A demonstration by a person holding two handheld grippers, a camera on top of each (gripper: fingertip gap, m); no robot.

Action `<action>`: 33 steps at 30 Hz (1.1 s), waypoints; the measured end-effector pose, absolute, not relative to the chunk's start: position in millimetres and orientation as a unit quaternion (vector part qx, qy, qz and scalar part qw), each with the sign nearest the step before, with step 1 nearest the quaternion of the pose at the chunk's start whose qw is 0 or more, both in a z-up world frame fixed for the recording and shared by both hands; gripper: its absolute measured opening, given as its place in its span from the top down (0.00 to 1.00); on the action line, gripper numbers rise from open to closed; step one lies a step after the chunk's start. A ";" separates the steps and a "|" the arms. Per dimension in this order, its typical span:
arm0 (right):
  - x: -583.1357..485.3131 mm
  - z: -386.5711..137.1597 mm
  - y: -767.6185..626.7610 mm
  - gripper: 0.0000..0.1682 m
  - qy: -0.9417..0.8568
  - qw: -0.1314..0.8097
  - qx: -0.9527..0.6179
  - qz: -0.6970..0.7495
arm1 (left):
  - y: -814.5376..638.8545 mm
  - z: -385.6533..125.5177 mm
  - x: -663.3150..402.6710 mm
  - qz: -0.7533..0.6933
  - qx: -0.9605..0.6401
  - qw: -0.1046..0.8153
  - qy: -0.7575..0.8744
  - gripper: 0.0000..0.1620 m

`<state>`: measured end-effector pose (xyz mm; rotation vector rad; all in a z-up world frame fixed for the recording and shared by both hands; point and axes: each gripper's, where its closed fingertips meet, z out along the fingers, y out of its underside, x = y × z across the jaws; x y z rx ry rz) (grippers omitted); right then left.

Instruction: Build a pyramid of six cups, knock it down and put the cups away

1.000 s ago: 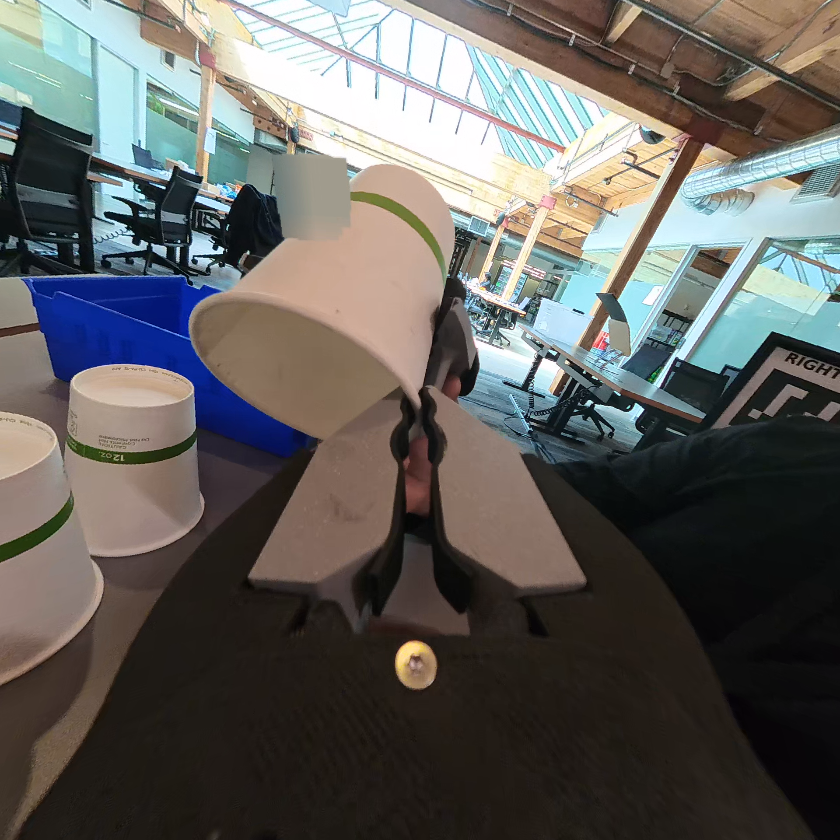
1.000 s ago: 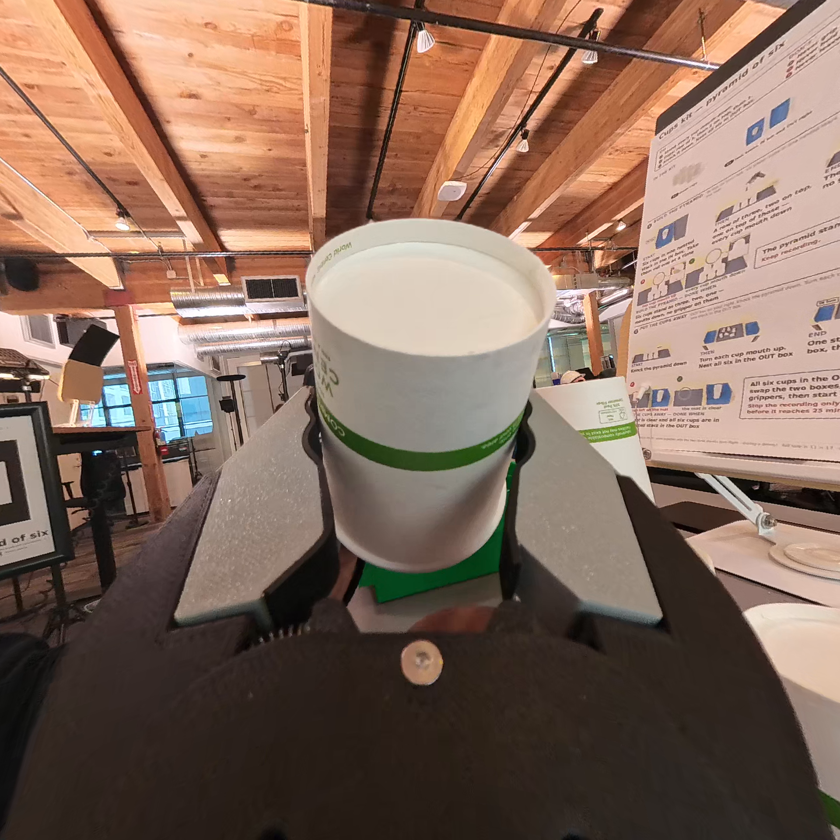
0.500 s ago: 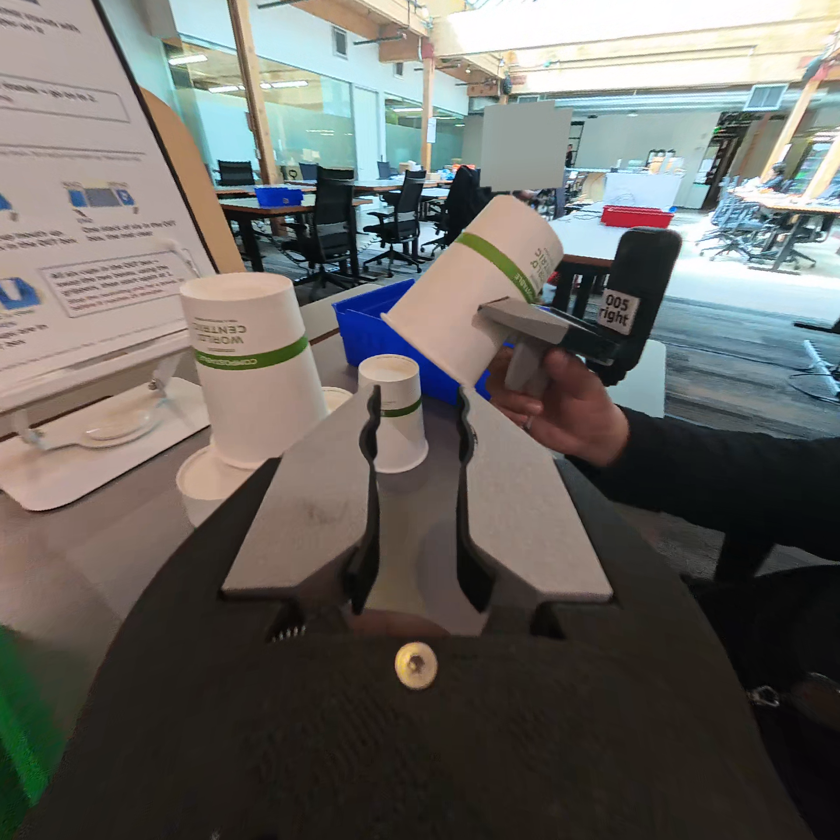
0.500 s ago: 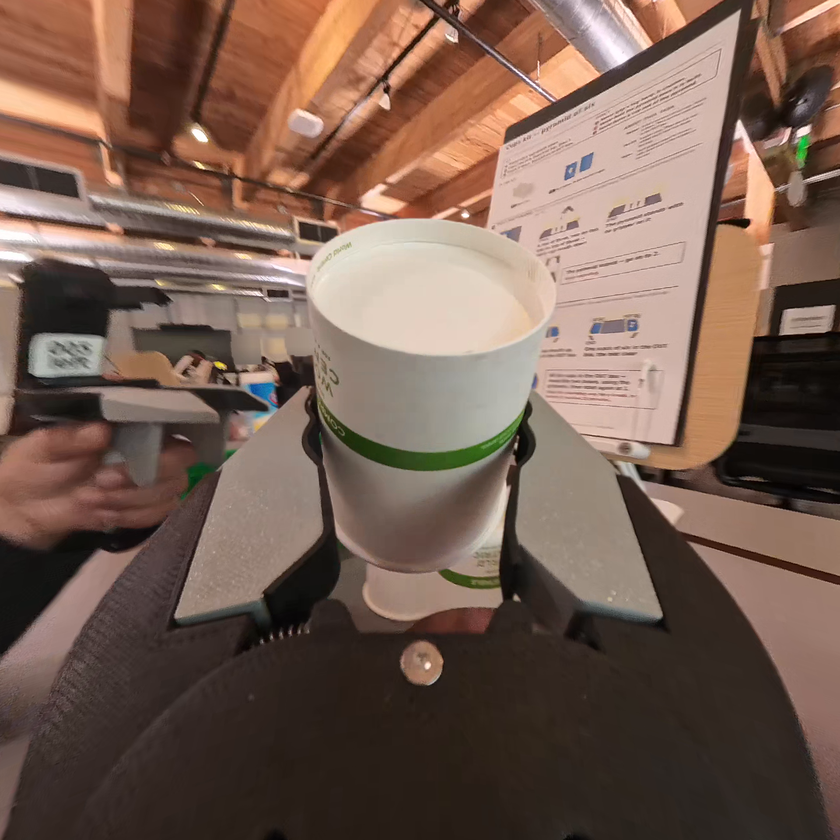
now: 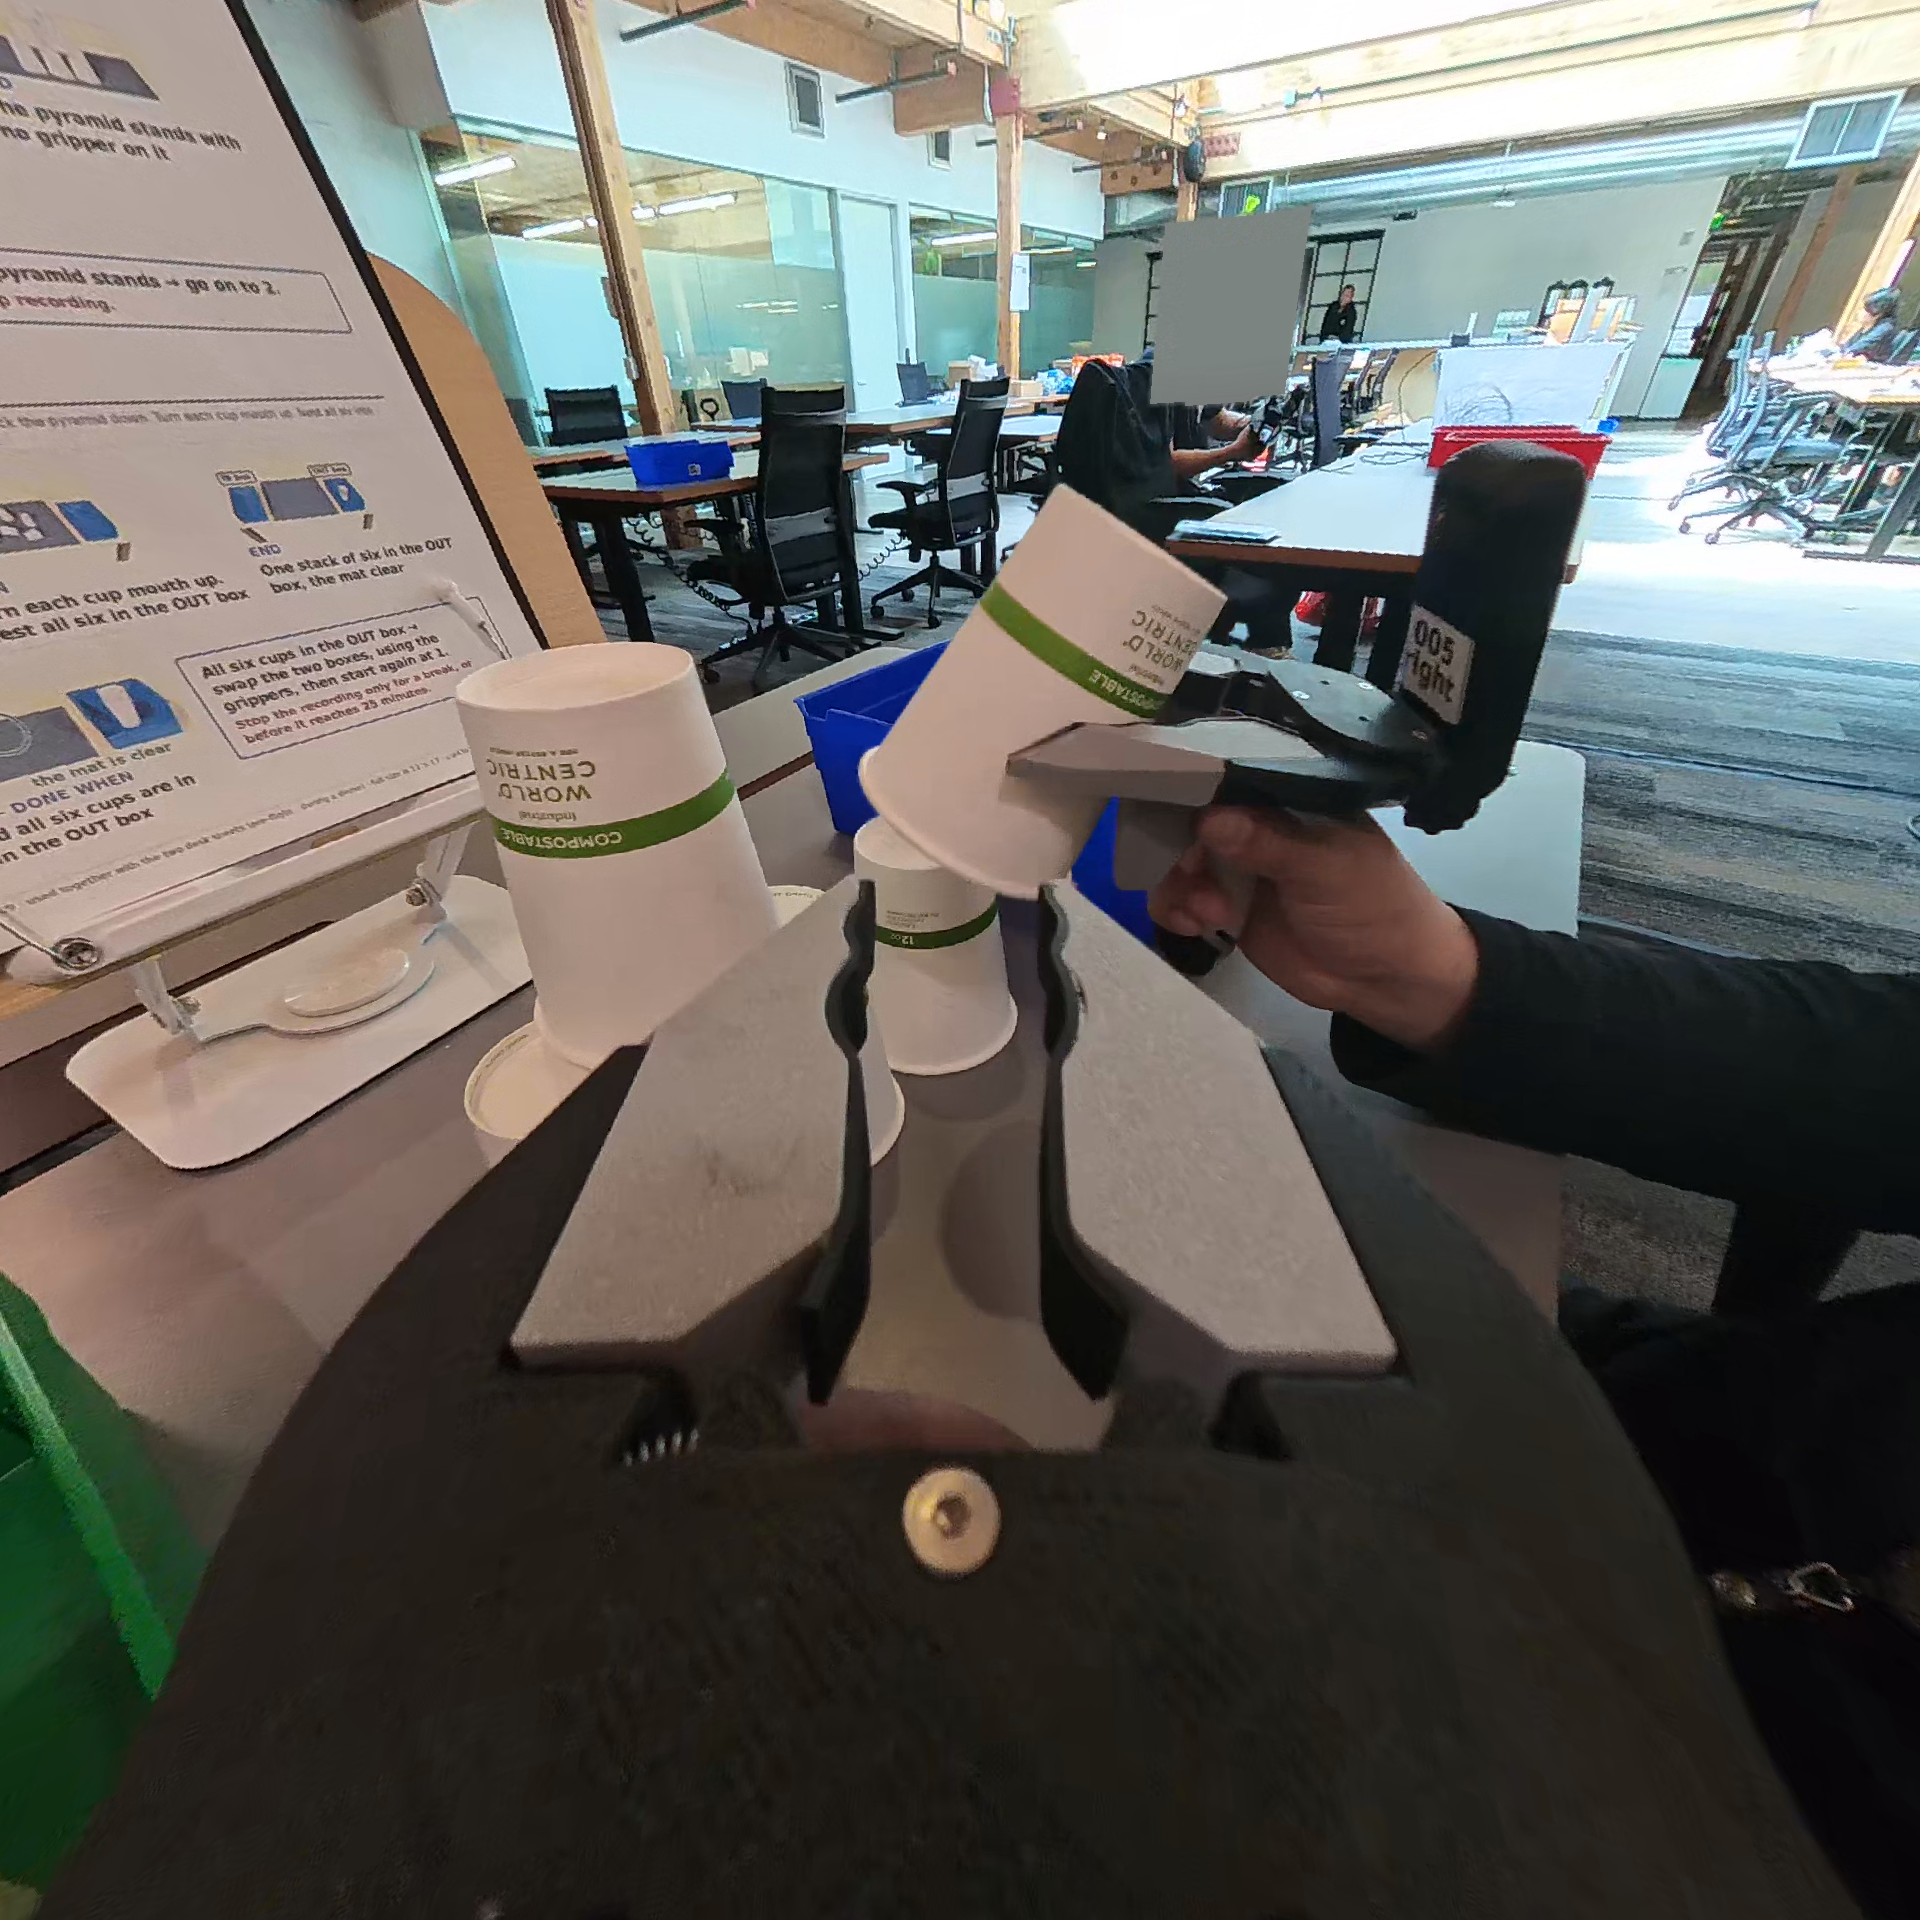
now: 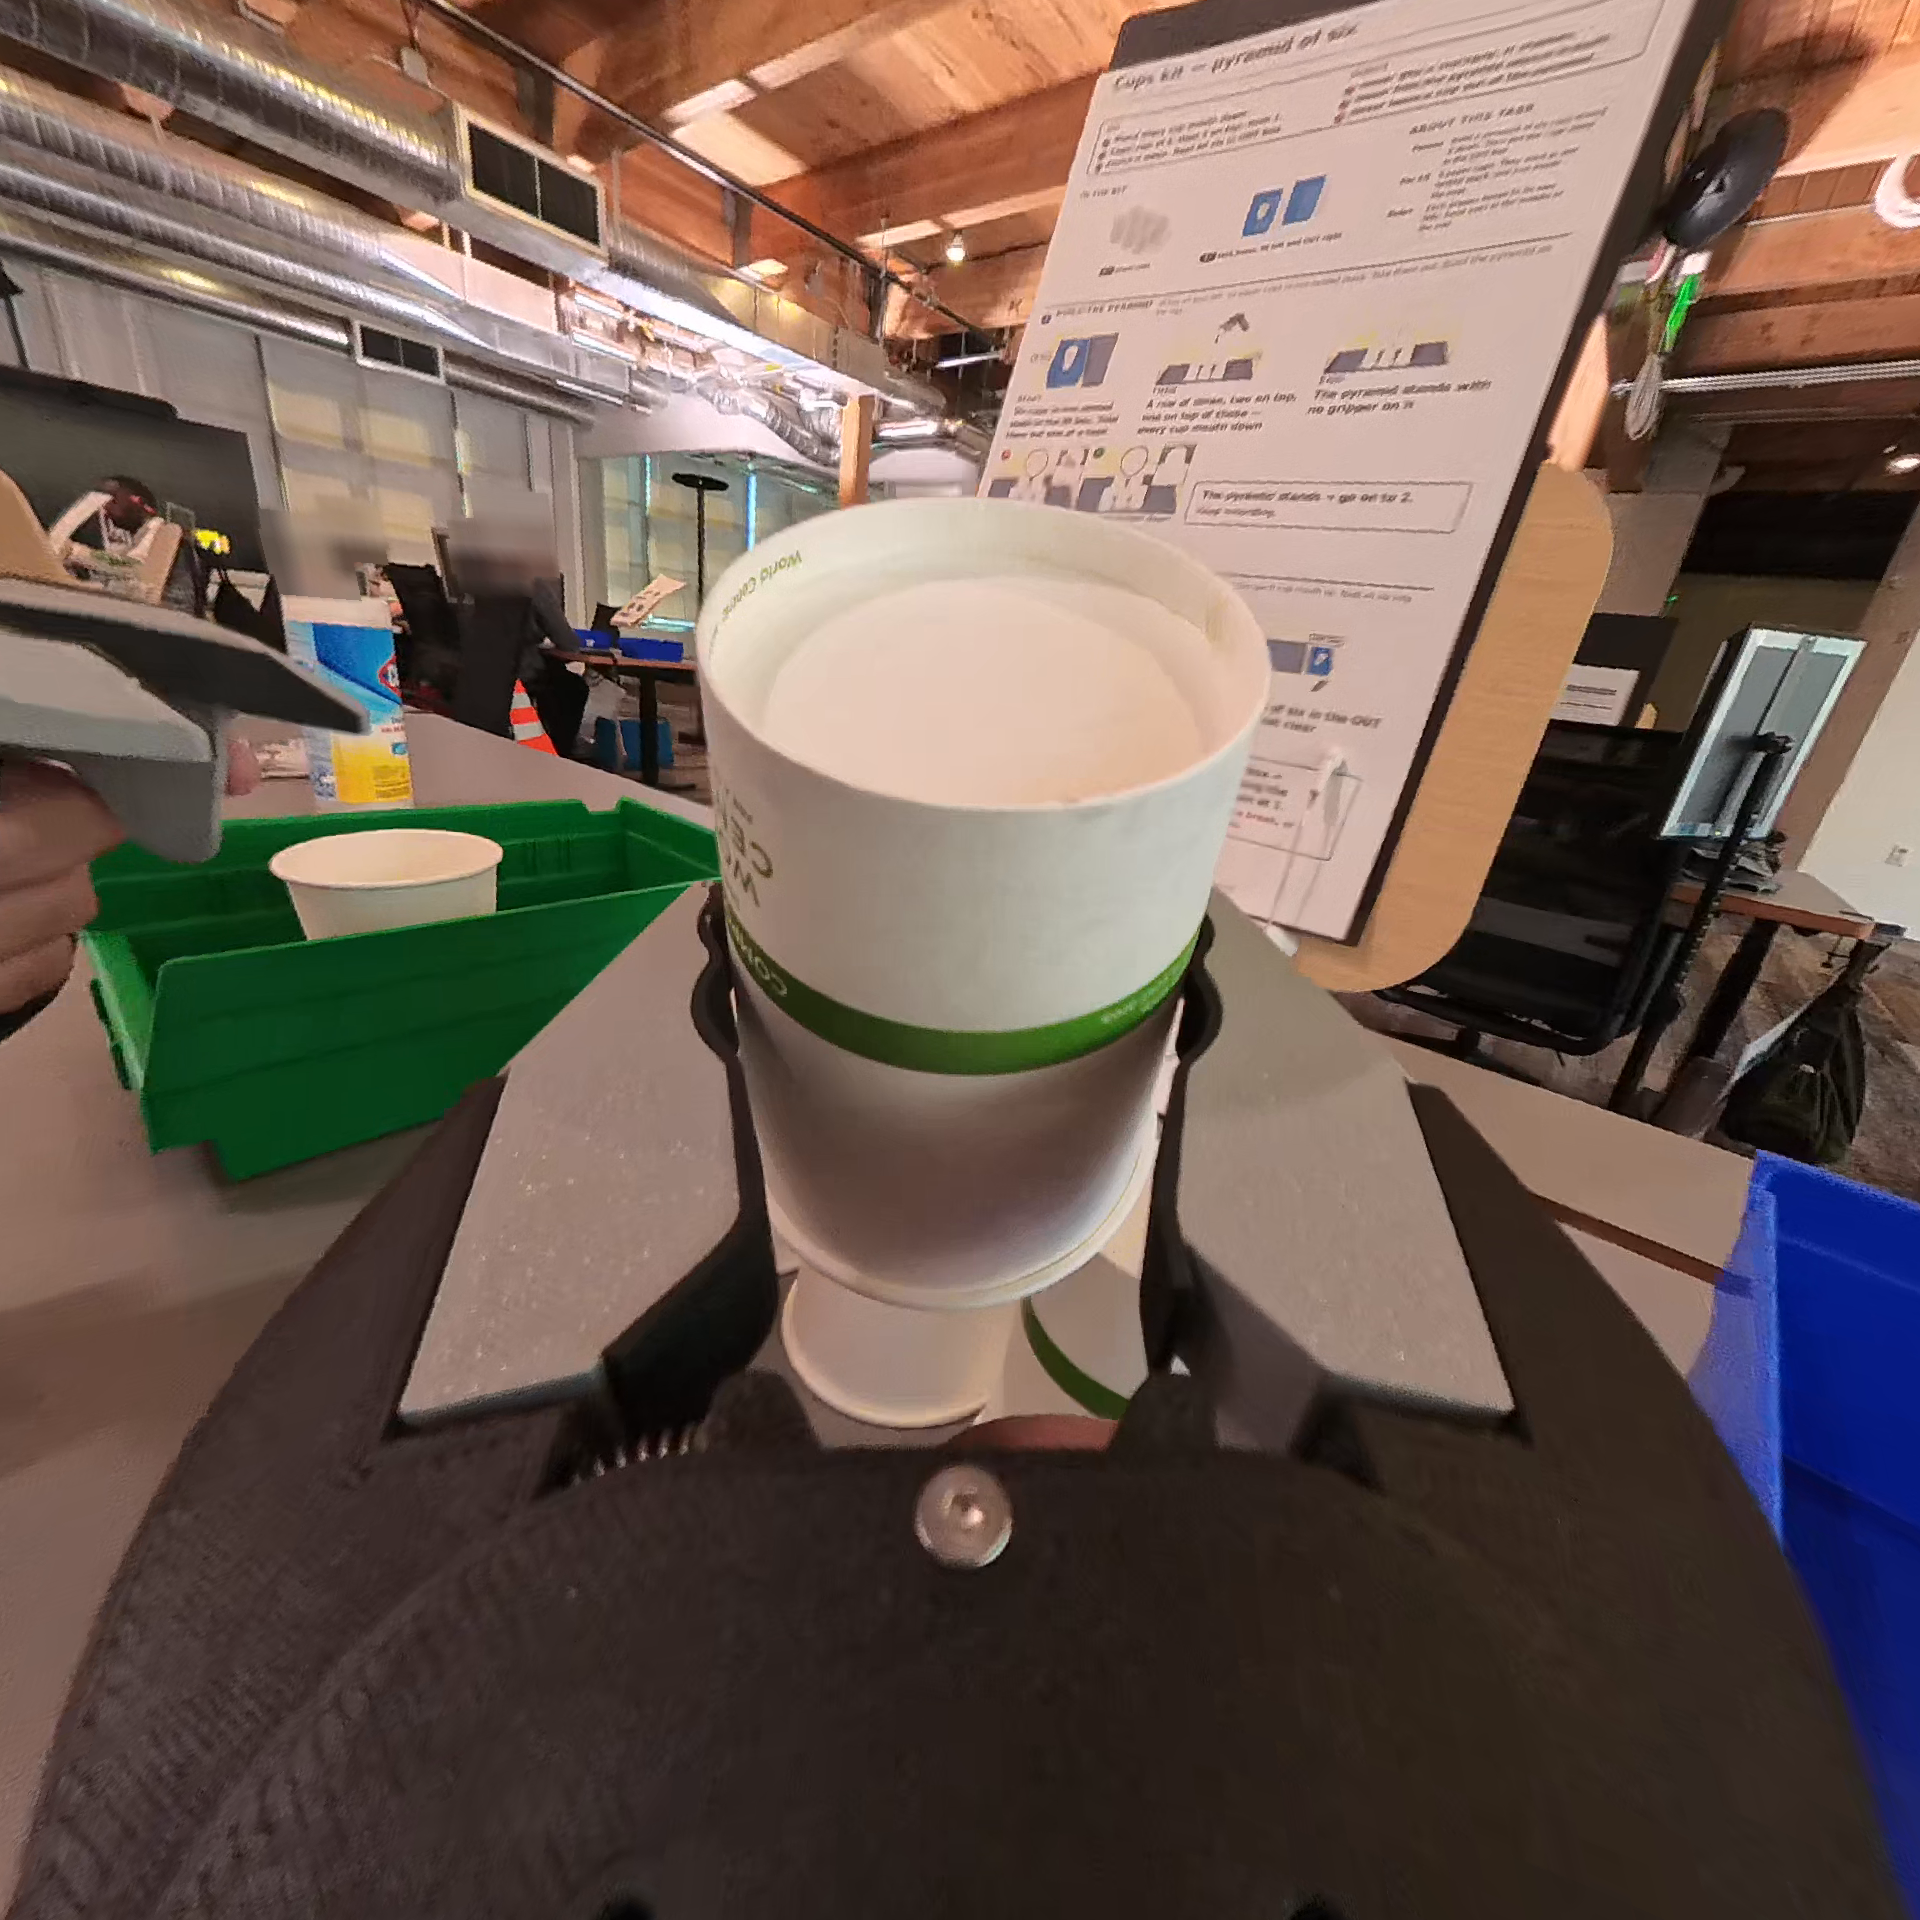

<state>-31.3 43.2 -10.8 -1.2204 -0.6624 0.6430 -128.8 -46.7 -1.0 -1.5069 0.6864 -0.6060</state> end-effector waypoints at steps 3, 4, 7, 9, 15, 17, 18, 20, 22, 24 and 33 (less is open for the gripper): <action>-24.1 -10.3 55.2 0.50 -0.285 0.734 -0.562 0.253 | -46.1 -2.9 -125.8 -0.265 -0.661 0.633 0.303 0.83; -23.7 -12.2 61.5 0.50 -0.289 0.730 -0.572 0.236 | -45.7 -3.1 -125.1 -0.265 -0.661 0.633 0.304 0.83; -24.3 -7.4 78.6 0.50 -0.288 0.714 -0.593 0.236 | -44.5 -4.0 -123.4 -0.267 -0.662 0.631 0.303 0.83; -29.5 0.8 83.8 0.50 -0.286 0.694 -0.602 0.274 | -44.6 -4.5 -122.1 -0.266 -0.662 0.631 0.306 0.83; -45.9 -18.0 116.5 0.49 -0.324 0.622 -0.662 0.262 | -41.3 -9.7 -122.3 -0.261 -0.666 0.627 0.310 0.82; -48.8 -22.4 119.3 0.50 -0.320 0.618 -0.666 0.268 | -39.9 -11.0 -123.1 -0.260 -0.667 0.626 0.309 0.83; -50.7 -24.8 118.7 0.50 -0.325 0.614 -0.668 0.267 | -39.6 -11.1 -123.2 -0.261 -0.667 0.626 0.308 0.83; -51.4 -26.2 119.1 0.50 -0.330 0.619 -0.665 0.255 | -39.3 -11.0 -122.8 -0.262 -0.667 0.626 0.308 0.83; -53.0 -30.2 119.2 0.50 -0.334 0.616 -0.668 0.249 | -39.3 -10.9 -121.9 -0.263 -0.668 0.625 0.307 0.83; -54.6 -35.4 120.1 0.50 -0.337 0.609 -0.674 0.247 | -40.7 -10.3 -119.8 -0.262 -0.666 0.625 0.310 0.83; -57.0 -41.0 121.9 0.50 -0.345 0.600 -0.682 0.237 | -39.3 -12.9 -118.5 -0.258 -0.668 0.623 0.314 0.83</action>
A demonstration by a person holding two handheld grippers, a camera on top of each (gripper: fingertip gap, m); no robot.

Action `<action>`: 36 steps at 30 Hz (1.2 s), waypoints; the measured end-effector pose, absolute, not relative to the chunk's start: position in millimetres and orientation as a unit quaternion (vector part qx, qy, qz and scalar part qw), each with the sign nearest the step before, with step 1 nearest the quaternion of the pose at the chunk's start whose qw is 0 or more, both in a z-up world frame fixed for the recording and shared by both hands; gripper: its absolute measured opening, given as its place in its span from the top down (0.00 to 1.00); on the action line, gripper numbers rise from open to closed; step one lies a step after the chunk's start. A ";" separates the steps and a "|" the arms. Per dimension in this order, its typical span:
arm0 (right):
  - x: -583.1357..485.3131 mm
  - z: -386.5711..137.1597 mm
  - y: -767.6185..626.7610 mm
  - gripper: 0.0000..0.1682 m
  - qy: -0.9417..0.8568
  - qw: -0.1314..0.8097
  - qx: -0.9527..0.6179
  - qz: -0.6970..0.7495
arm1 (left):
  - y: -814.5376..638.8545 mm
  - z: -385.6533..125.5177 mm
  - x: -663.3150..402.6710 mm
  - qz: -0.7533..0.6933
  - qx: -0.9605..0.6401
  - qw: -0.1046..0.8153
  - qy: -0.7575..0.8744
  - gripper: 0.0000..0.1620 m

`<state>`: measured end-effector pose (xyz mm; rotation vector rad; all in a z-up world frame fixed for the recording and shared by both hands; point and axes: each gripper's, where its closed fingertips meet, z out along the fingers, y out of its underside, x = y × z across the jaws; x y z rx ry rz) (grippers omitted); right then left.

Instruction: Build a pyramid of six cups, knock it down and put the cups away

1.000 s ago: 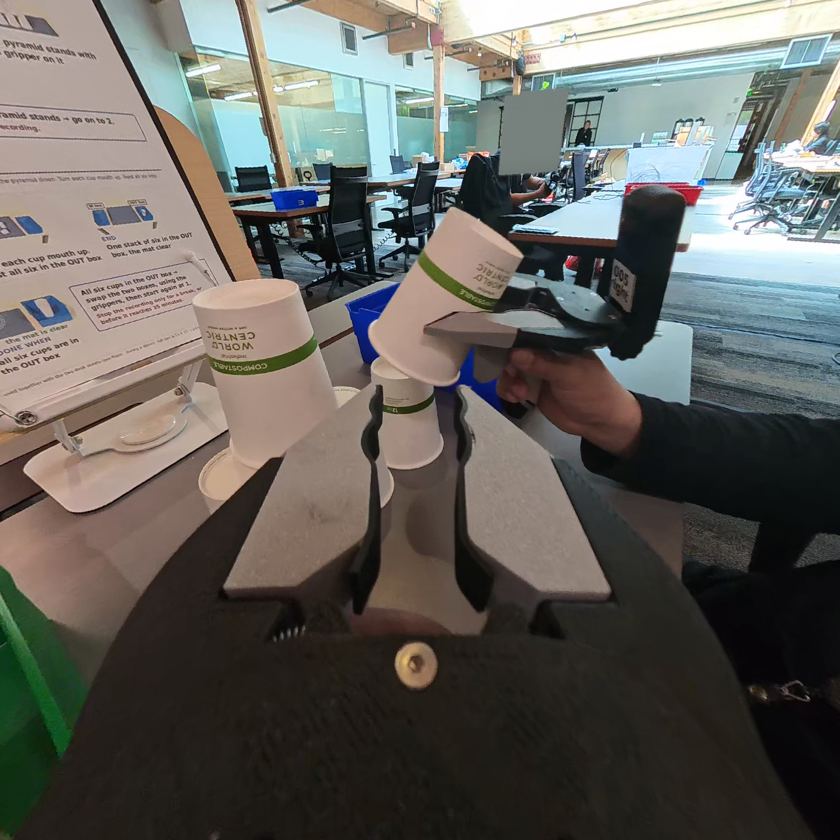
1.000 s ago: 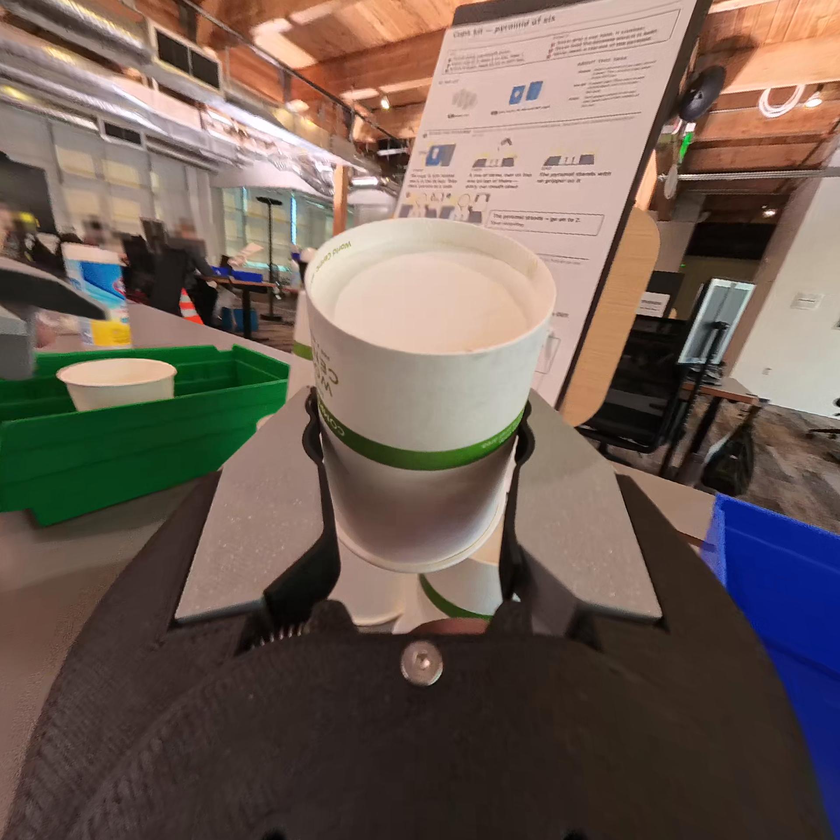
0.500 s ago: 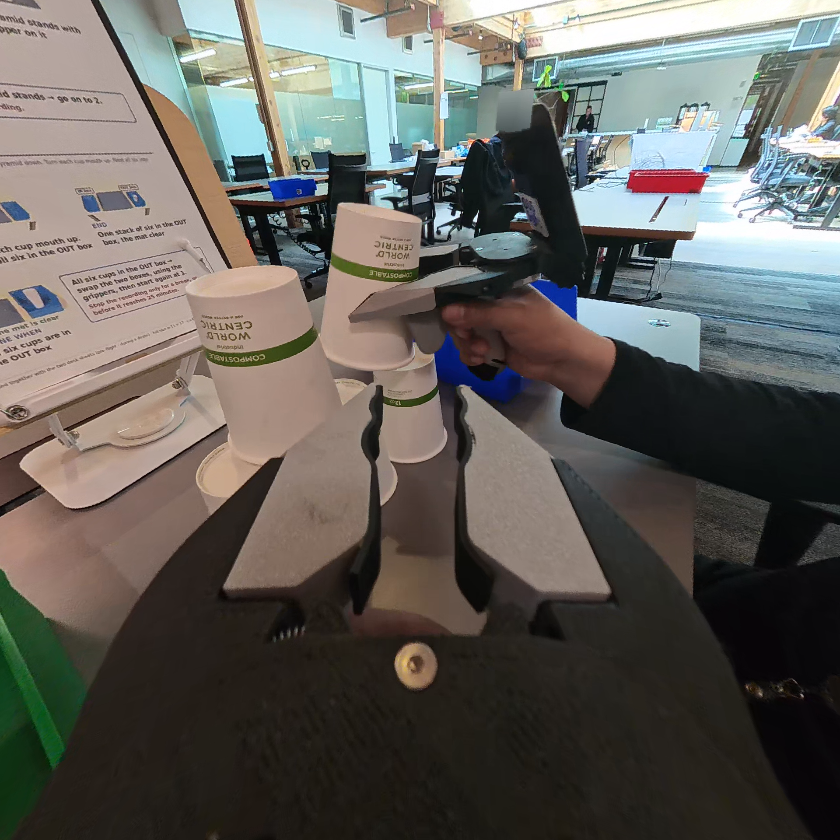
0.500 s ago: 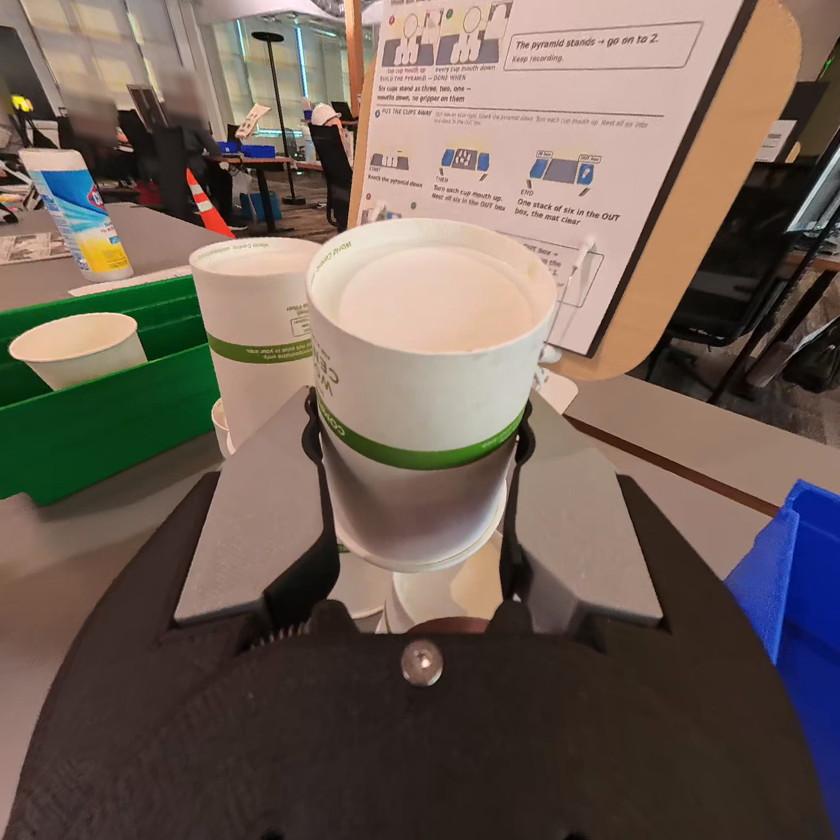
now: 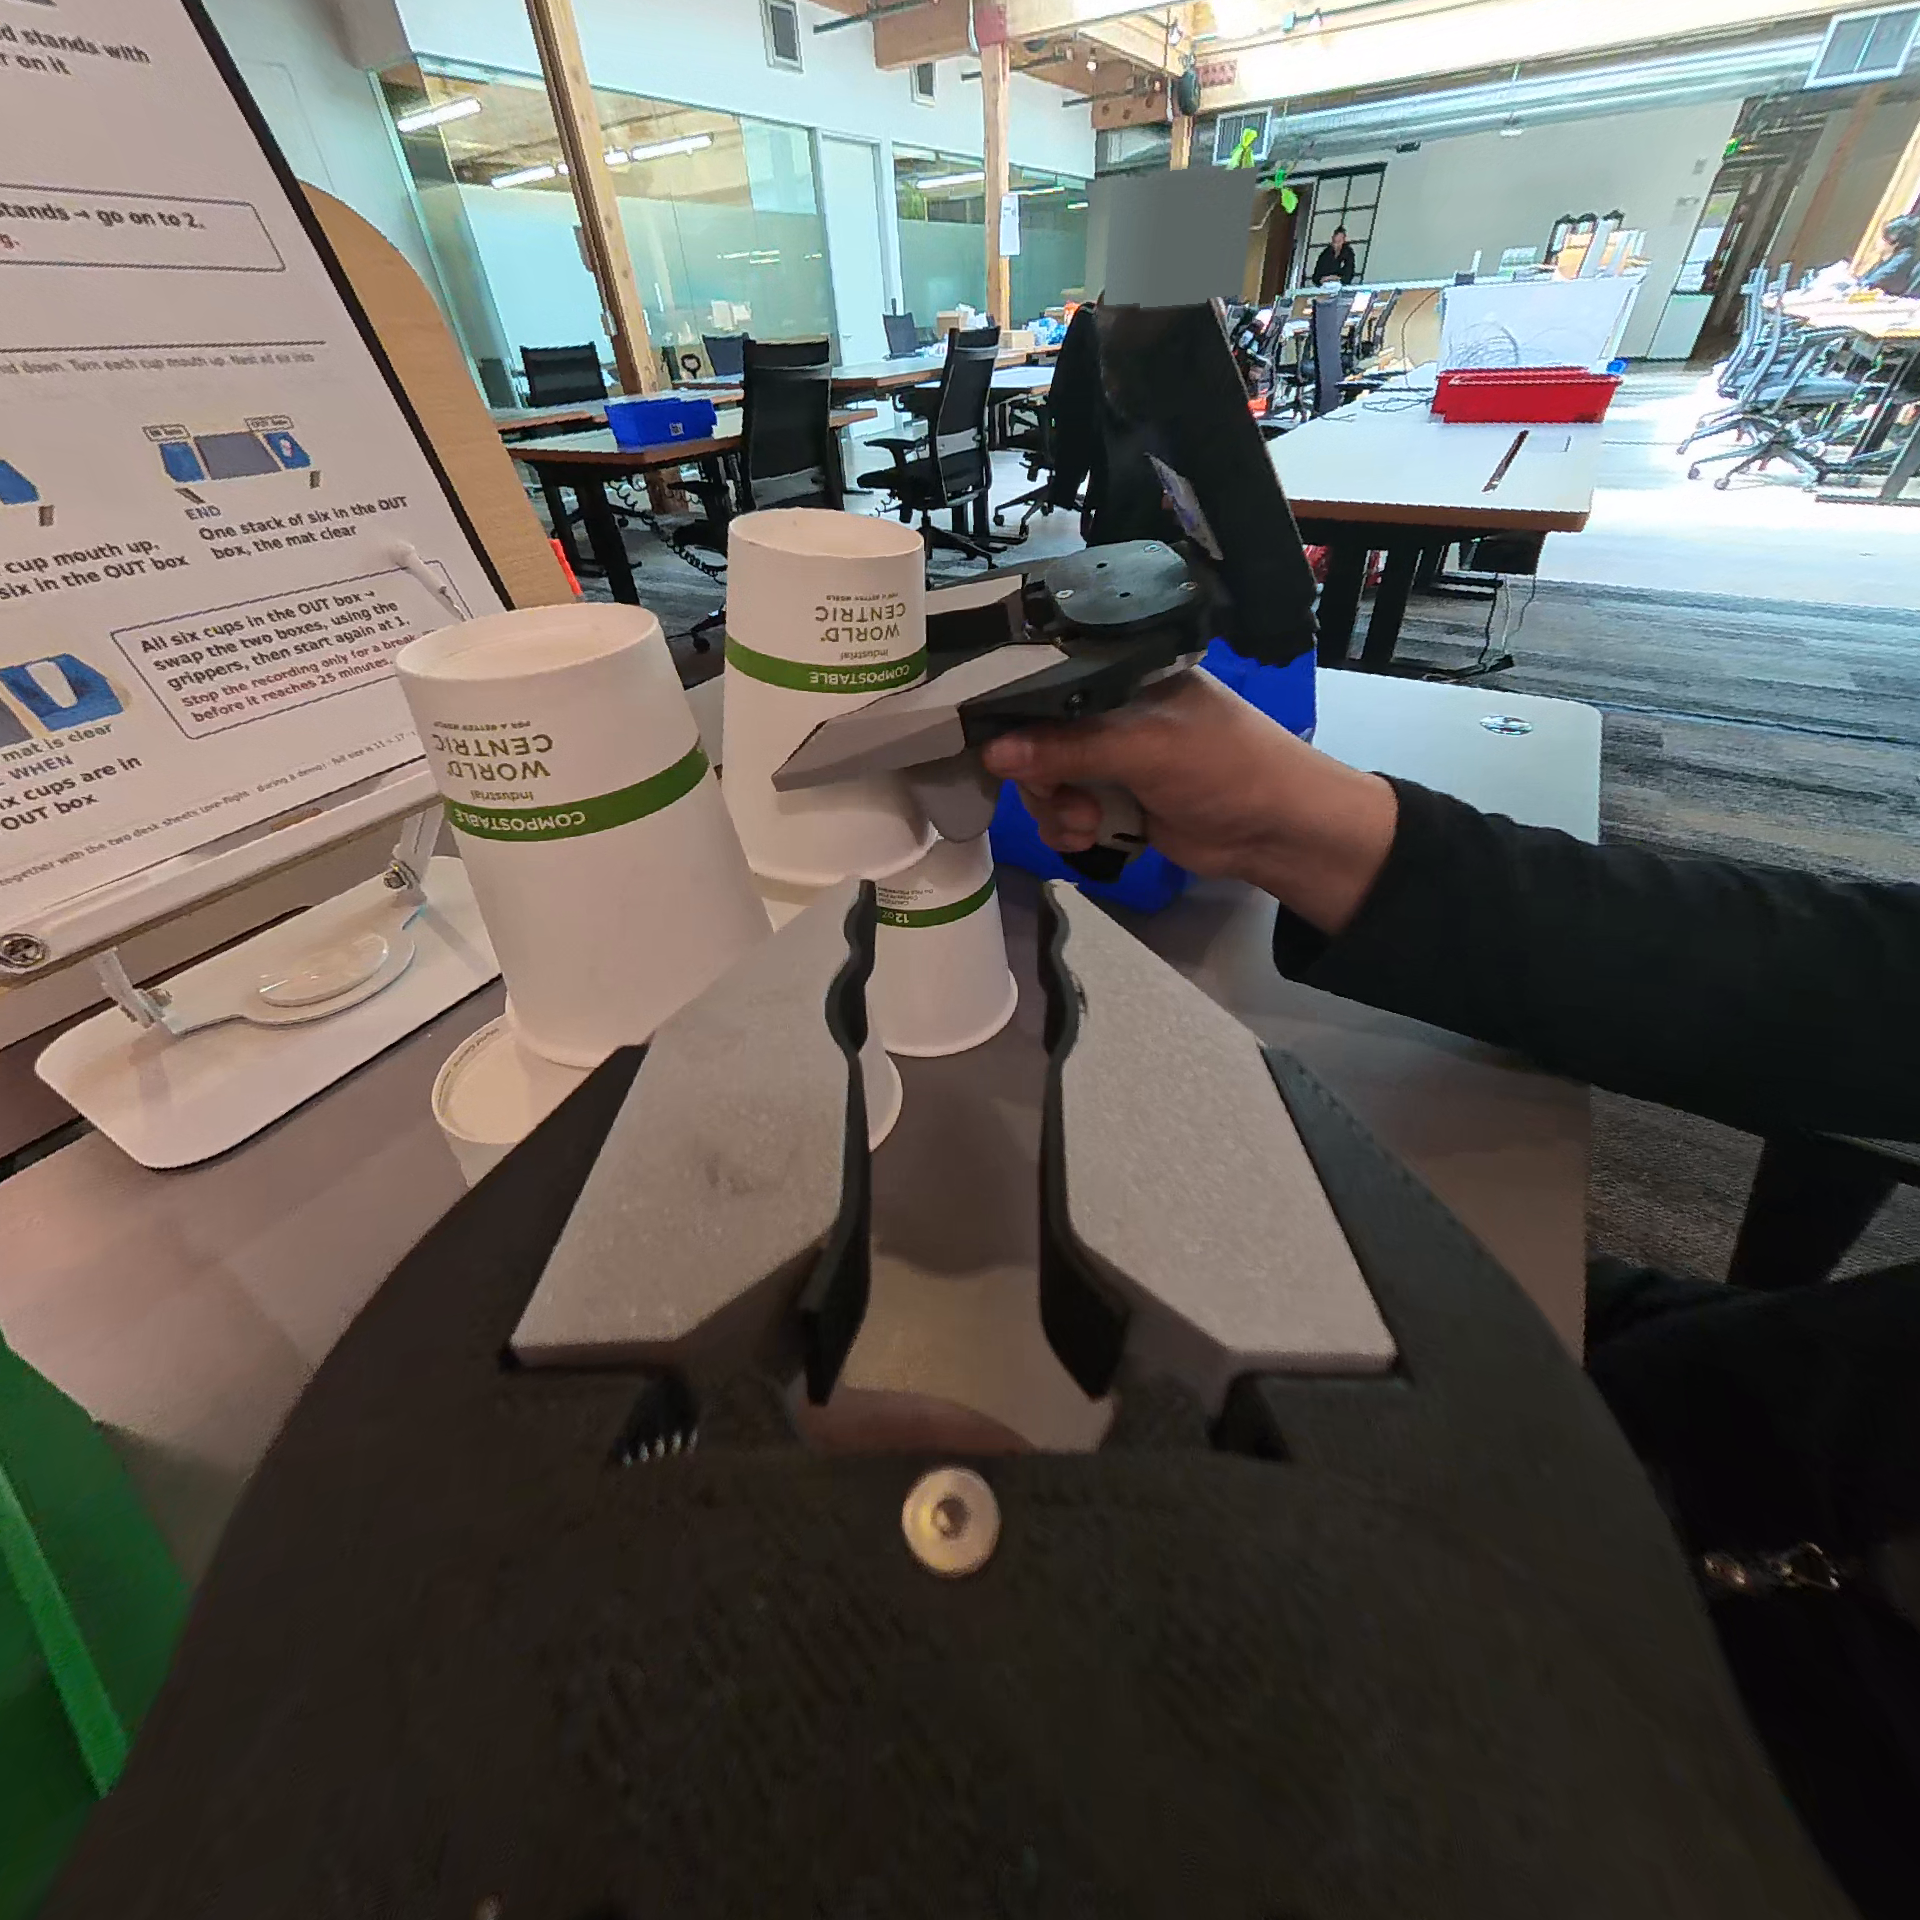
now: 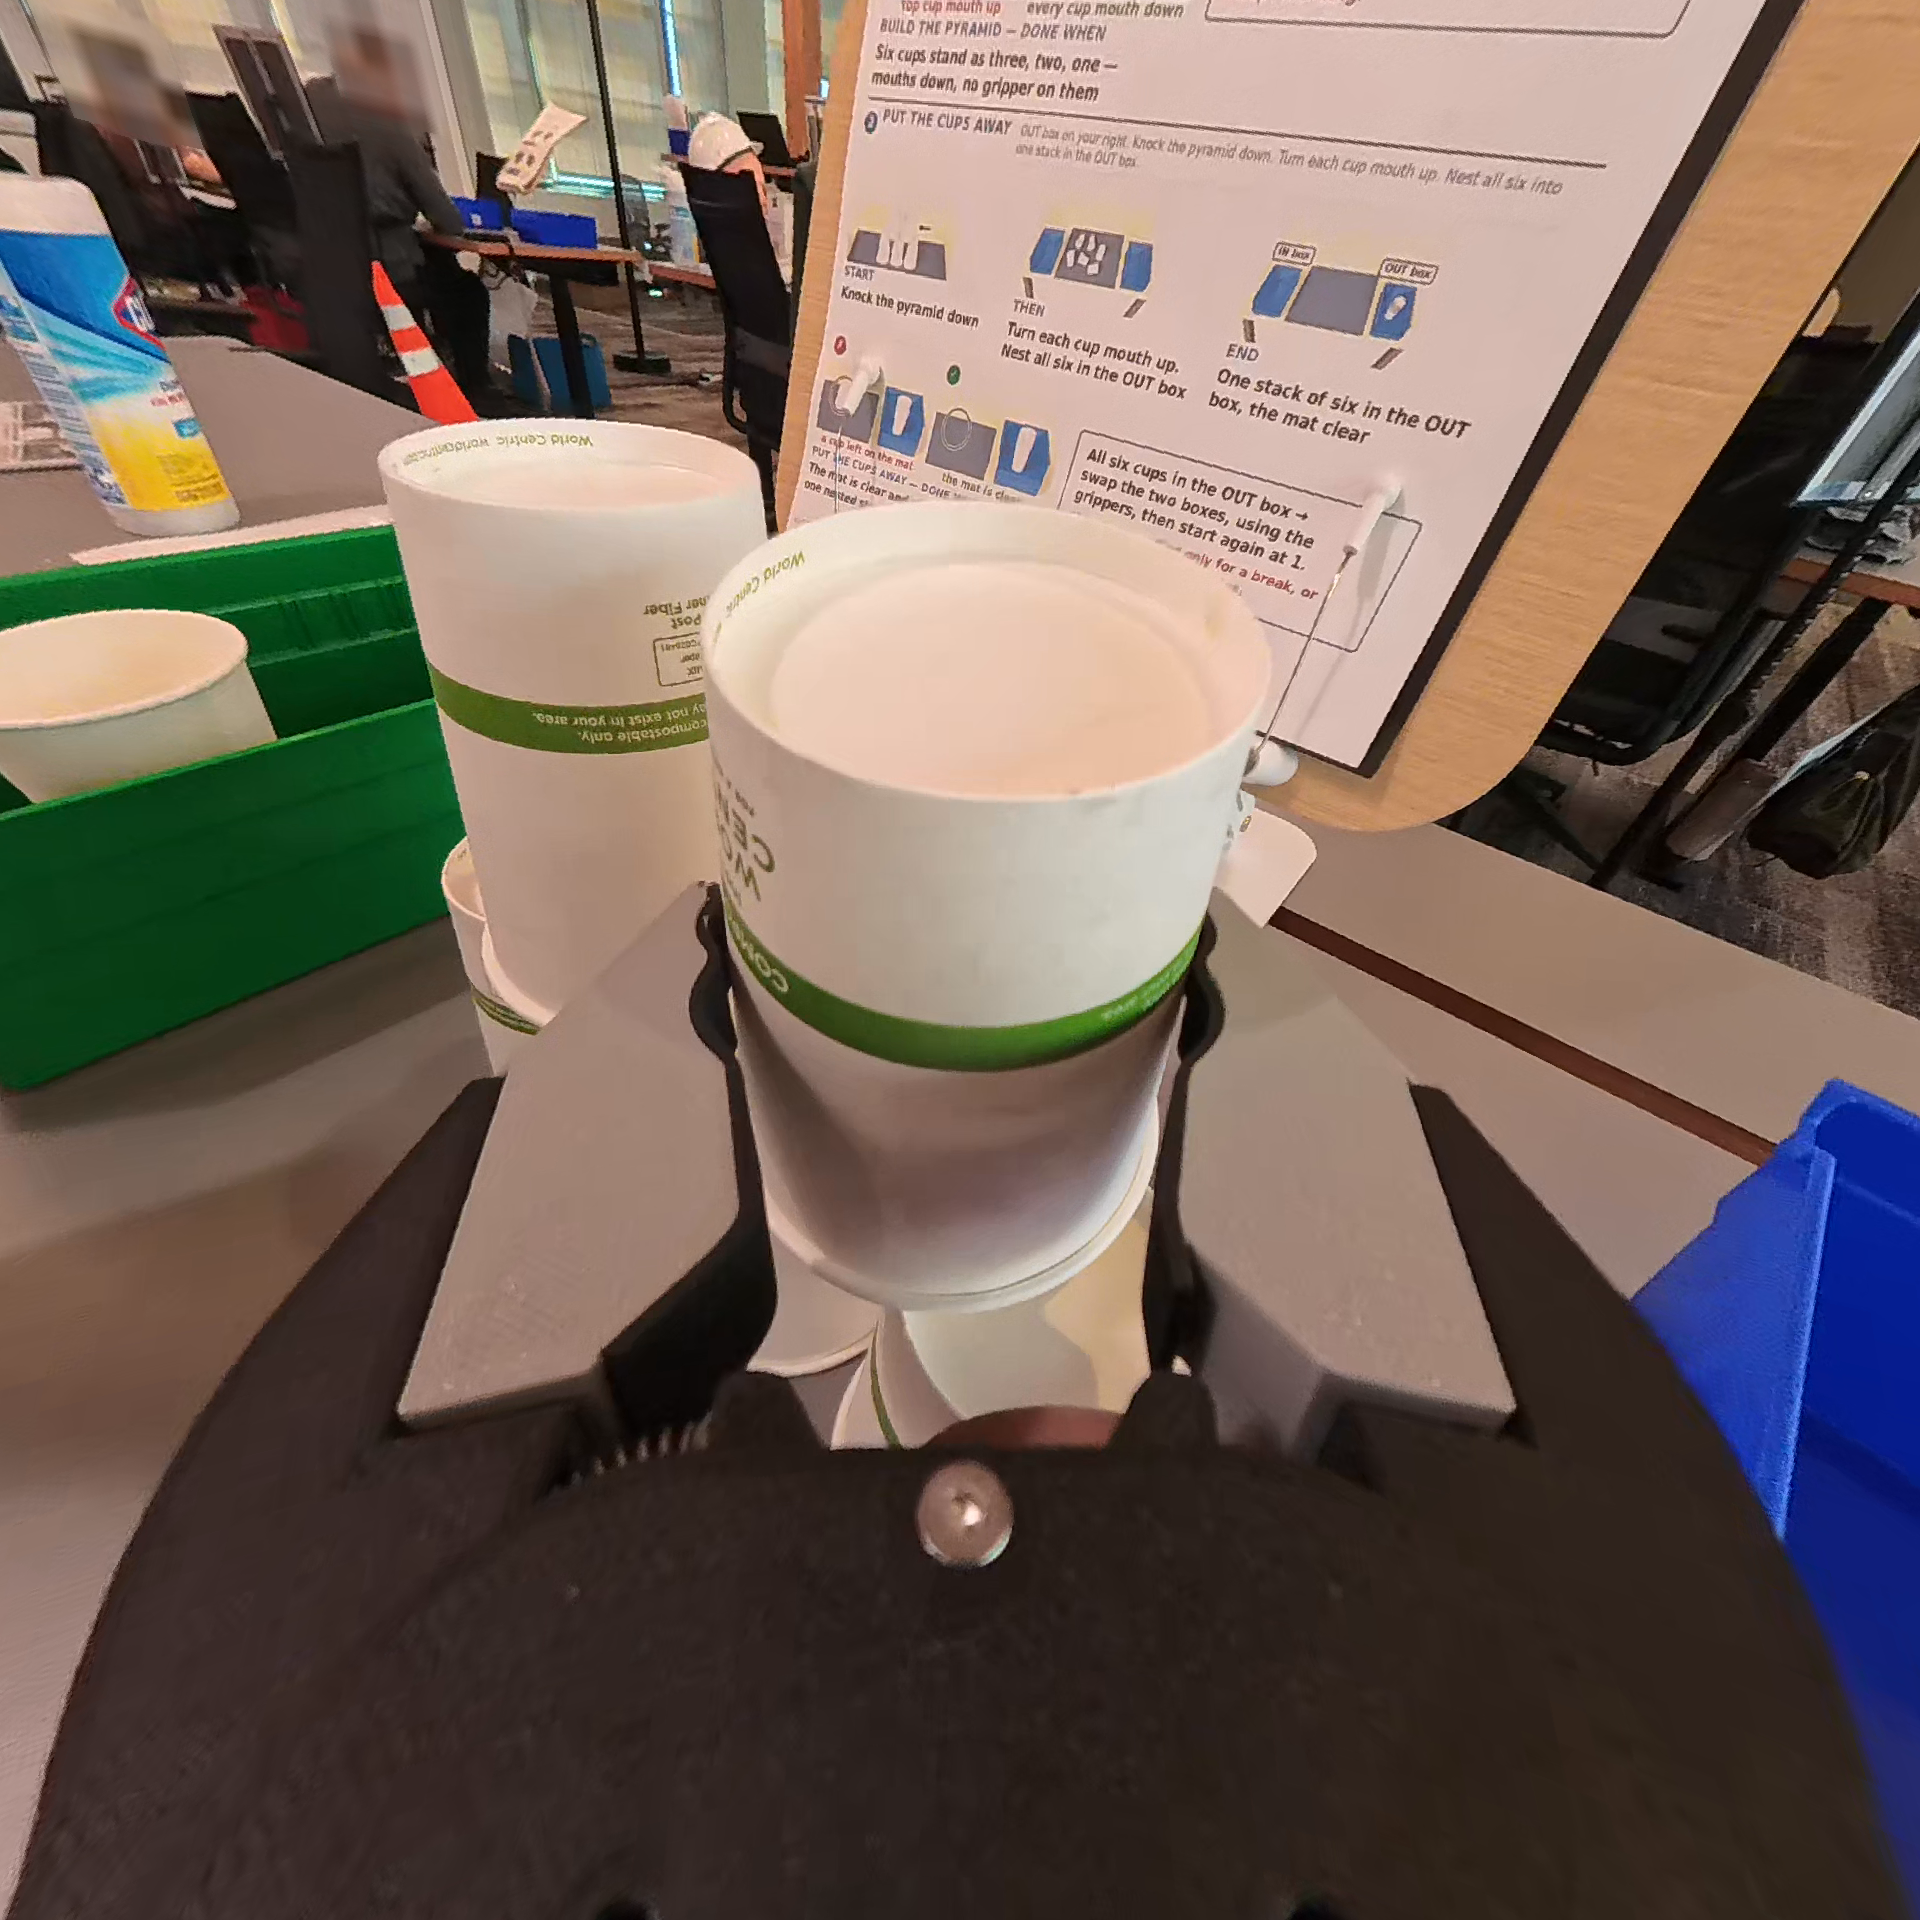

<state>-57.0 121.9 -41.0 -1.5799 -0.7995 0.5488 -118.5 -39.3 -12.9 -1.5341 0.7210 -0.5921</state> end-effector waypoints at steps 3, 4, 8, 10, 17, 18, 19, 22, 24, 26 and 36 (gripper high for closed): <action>-56.4 -45.9 124.6 0.50 -0.345 0.590 -0.693 0.232 | -39.0 -13.1 -117.4 -0.260 -0.668 0.622 0.314 0.83; -56.3 -47.2 125.5 0.50 -0.344 0.587 -0.695 0.231 | -39.2 -13.0 -116.9 -0.260 -0.668 0.623 0.315 0.83; -56.6 -48.1 127.5 0.49 -0.336 0.585 -0.698 0.240 | -39.0 -13.9 -114.9 -0.258 -0.668 0.621 0.319 0.83; -56.7 -47.7 127.5 0.49 -0.336 0.589 -0.695 0.239 | -38.4 -14.8 -114.0 -0.259 -0.669 0.620 0.319 0.83; -55.6 -42.2 124.4 0.46 -0.336 0.611 -0.680 0.226 | -38.1 -15.2 -114.6 -0.255 -0.669 0.620 0.321 0.83; -55.5 -40.2 123.0 0.44 -0.335 0.615 -0.676 0.228 | -38.1 -14.7 -115.6 -0.255 -0.669 0.621 0.320 0.83; -55.4 -38.0 121.6 0.43 -0.333 0.619 -0.672 0.231 | -37.9 -14.0 -116.7 -0.255 -0.668 0.622 0.319 0.83; -51.7 -33.0 119.4 0.36 -0.319 0.633 -0.666 0.233 | -38.4 -11.7 -119.5 -0.256 -0.667 0.624 0.316 0.83; -43.3 -25.5 118.1 0.31 -0.302 0.654 -0.656 0.226 | -39.4 -9.1 -121.9 -0.254 -0.665 0.628 0.314 0.83; -31.8 -12.6 113.3 0.31 -0.281 0.684 -0.634 0.225 | -40.5 -5.7 -125.7 -0.251 -0.662 0.634 0.311 0.83; 32.9 58.4 74.0 0.47 -0.157 0.836 -0.477 0.223 | -31.4 19.4 -204.7 -0.156 -0.675 0.690 0.207 0.76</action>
